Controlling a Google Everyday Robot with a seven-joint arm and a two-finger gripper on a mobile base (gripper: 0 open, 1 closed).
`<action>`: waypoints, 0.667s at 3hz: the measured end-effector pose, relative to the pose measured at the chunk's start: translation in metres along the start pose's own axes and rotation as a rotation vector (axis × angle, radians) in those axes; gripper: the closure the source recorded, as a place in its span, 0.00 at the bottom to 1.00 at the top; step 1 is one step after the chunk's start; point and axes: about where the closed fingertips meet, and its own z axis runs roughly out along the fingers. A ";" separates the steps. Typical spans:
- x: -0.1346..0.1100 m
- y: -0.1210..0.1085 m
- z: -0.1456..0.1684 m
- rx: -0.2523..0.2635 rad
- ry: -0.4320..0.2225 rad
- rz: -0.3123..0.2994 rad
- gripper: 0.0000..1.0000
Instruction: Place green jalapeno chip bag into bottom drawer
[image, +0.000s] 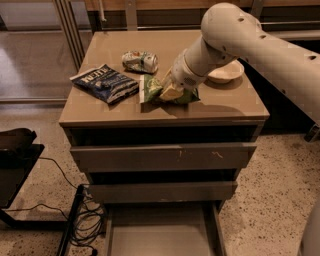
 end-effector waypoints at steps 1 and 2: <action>0.000 0.000 0.000 0.000 0.000 0.000 1.00; 0.000 0.000 0.000 0.000 0.000 0.000 1.00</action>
Offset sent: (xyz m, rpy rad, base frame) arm 0.0000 0.0000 0.0000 0.0000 0.0000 0.0000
